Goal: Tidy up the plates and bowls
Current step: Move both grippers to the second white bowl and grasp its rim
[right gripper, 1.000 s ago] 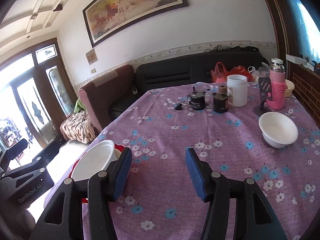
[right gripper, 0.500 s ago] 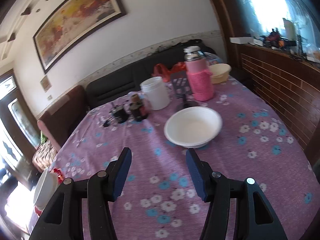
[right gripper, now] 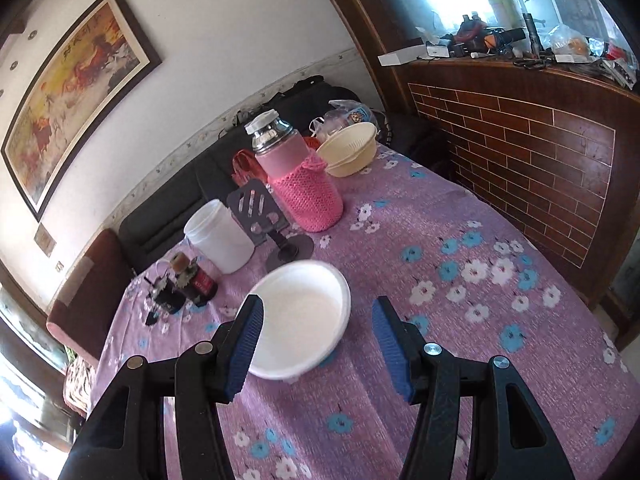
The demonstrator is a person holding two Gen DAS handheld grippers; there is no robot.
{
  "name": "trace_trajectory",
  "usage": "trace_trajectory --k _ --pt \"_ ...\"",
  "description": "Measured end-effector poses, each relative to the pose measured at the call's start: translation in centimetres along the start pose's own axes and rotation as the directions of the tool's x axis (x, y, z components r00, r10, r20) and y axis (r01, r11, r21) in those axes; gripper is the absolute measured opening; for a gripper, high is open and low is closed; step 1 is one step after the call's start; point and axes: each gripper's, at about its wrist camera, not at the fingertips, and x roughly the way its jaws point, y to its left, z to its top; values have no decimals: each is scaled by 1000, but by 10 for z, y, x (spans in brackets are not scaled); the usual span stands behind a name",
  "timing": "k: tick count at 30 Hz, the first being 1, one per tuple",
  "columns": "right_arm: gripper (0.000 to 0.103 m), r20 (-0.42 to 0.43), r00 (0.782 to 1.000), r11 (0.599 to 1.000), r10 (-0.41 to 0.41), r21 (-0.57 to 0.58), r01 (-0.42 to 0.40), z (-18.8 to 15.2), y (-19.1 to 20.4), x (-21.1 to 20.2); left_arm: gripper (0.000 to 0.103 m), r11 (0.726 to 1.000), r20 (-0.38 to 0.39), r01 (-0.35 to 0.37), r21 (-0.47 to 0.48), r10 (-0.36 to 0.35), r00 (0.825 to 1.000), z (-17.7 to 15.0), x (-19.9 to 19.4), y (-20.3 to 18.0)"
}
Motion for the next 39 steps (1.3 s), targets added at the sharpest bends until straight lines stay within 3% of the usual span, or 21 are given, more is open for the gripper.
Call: trace_trajectory --k 4,10,19,21,23,26,28,39 --pt "61 -2 1000 1000 8 24 -8 17 3 22 94 999 7 -24 33 24 1000 19 26 -21" --pt "60 2 1000 999 22 31 -23 27 -8 46 94 1000 -98 -7 29 9 995 36 97 -43" --pt "60 -84 996 999 32 28 -30 20 -29 80 93 1000 -187 0 18 4 982 42 202 -70" --pt "60 -110 993 999 33 26 -30 16 -30 88 88 1000 -217 17 -1 -17 976 41 220 -73" --pt "58 -130 991 999 36 27 -32 14 -32 93 69 999 -258 36 -24 -41 965 40 237 -75" --pt "57 -143 989 999 23 26 -19 12 -33 98 56 995 -311 71 -67 -89 946 37 259 -77" --pt "56 -152 988 999 21 27 -17 11 -34 100 52 993 -323 87 -86 -110 940 35 269 -79" --pt "53 -197 980 1000 15 19 -11 3 -32 115 52 985 -324 123 -123 -157 933 36 288 -83"
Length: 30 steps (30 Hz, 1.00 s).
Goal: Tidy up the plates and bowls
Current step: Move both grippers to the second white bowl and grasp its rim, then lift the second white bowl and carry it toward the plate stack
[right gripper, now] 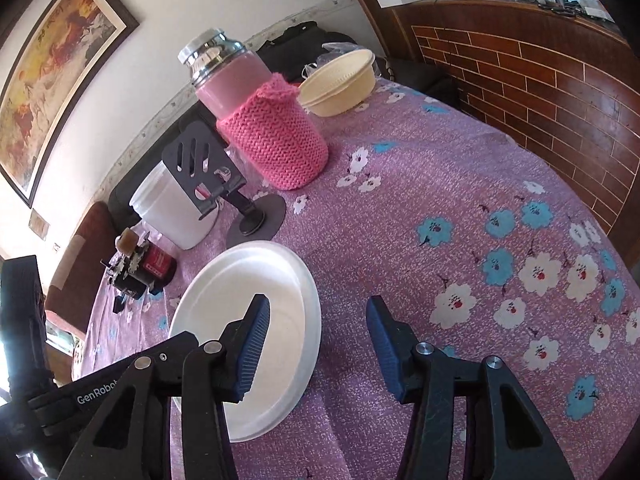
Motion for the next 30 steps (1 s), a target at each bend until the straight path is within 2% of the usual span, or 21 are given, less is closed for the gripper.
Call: trace_trajectory --k 6,9,11,13,18,20,22,30 --pt "51 -15 1000 1000 -4 -3 4 -2 1 4 51 1000 -1 5 15 -5 1000 2 3 -7" --pt "48 -27 1000 1000 2 2 -2 -4 1 8 37 999 -10 3 38 -2 1000 2 5 -11" --pt "45 -34 999 1000 4 6 -3 -4 1 10 20 999 -27 10 47 -9 1000 2 9 -13" --pt "43 -42 999 1000 8 11 -7 -5 1 12 14 999 -39 25 47 -24 999 1 12 -15" --pt "28 -63 997 999 33 25 -32 -8 0 17 12 998 -26 18 63 -16 1000 0 11 -21" --pt "18 -66 997 999 43 29 -42 -8 1 17 12 997 -19 15 73 -14 1000 0 8 -23" --pt "14 -73 996 998 58 30 -56 -9 2 18 12 997 -12 11 77 -10 1000 -2 3 -22" --pt "13 -46 996 997 75 8 -75 -10 11 7 12 997 25 -1 75 -1 1000 -9 -22 -17"
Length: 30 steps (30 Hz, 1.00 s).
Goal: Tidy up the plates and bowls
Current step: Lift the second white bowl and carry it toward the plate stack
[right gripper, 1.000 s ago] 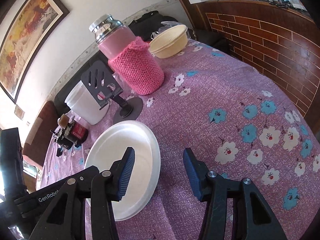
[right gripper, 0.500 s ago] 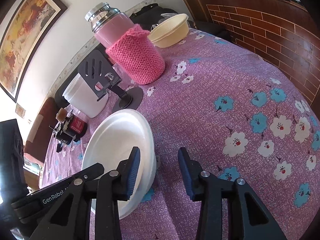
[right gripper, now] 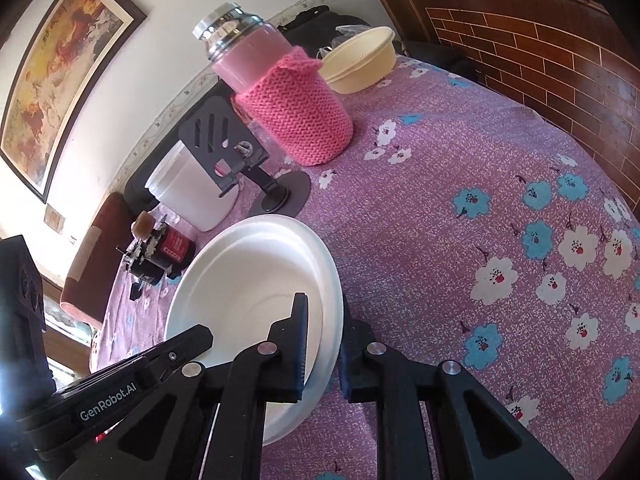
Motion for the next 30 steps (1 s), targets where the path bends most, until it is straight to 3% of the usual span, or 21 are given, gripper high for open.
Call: trace_trajectory --k 11,21,30 --pt "13 21 999 995 40 -90 -38 -16 33 -11 13 998 63 -54 -23 55 997 -22 -43 19" --pt "13 -26 993 977 116 -179 -119 -39 73 -14 13 991 98 -98 -94 107 989 -49 -78 56" --pt "14 -27 990 948 139 -284 -141 -78 122 -44 13 984 152 -131 -117 148 977 -89 -127 84"
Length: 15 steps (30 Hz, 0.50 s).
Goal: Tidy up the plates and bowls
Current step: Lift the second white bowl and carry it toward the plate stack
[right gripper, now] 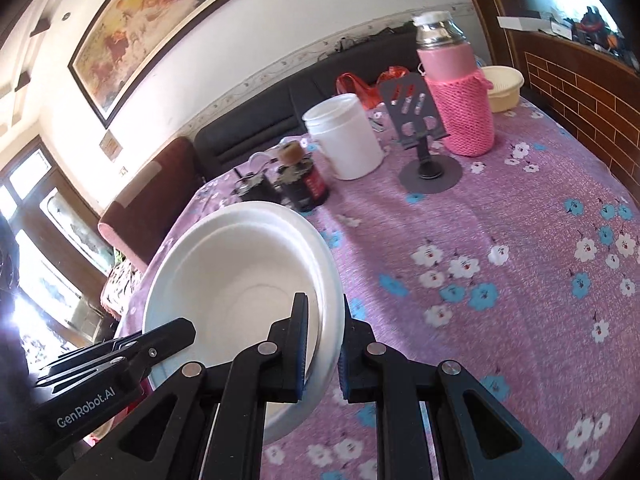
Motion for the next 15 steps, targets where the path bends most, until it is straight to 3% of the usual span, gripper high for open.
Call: trace_trajectory --k 15 --pt "14 50 998 993 27 -114 -21 -47 78 -59 13 999 157 -36 2 35 987 -57 -89 42"
